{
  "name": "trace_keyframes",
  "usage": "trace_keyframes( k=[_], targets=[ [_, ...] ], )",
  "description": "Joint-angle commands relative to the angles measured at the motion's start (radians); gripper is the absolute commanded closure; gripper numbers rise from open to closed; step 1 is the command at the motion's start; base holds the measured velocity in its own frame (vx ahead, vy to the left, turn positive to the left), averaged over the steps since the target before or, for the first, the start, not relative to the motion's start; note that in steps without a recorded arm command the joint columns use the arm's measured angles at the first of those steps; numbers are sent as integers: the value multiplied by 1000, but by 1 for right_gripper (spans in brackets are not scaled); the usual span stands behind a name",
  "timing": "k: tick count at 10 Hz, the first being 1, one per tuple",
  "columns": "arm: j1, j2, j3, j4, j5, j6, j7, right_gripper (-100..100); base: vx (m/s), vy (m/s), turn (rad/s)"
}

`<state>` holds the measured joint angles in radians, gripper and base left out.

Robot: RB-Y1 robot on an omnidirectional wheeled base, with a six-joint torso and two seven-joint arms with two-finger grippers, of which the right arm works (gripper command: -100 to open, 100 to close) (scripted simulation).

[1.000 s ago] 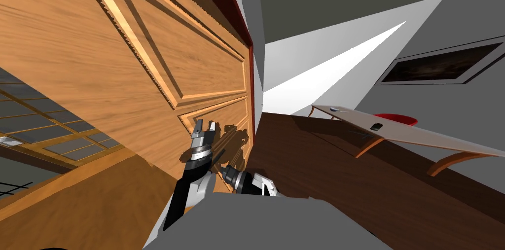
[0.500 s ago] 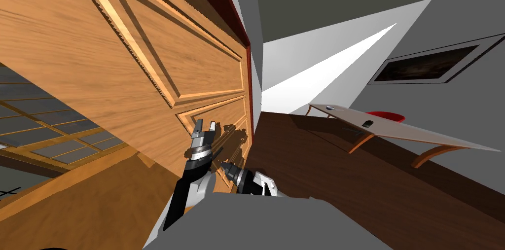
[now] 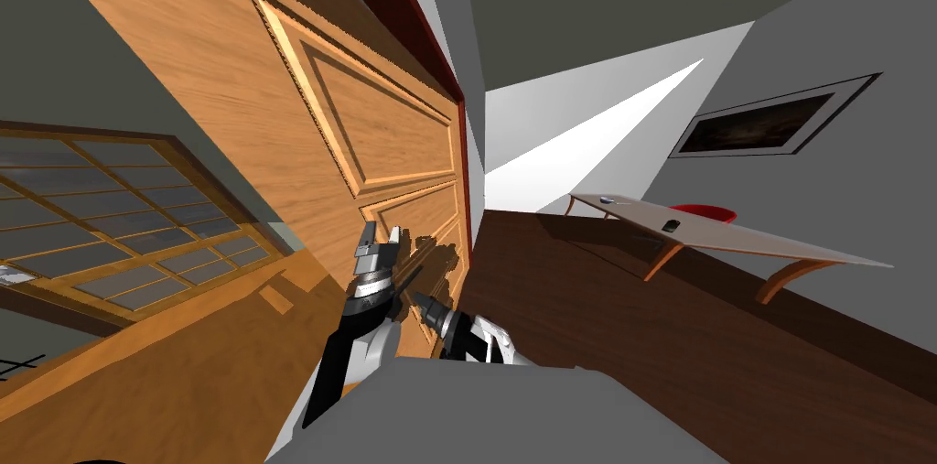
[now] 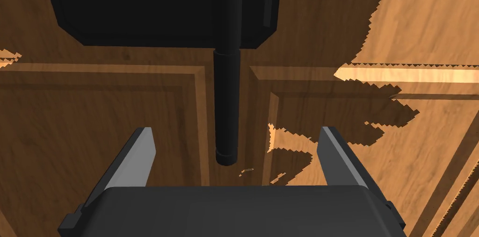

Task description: Push the door open

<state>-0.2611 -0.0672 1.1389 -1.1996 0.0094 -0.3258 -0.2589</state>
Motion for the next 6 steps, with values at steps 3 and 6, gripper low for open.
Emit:
trace_keyframes(
  k=[3, 6],
  targets=[
    [-1, 11, -12, 14, 2, -1, 7, -100, 90, 176, 22],
    [-2, 36, -20, 25, 4, -2, 12, -100, 61, 159, 20]
  ],
)
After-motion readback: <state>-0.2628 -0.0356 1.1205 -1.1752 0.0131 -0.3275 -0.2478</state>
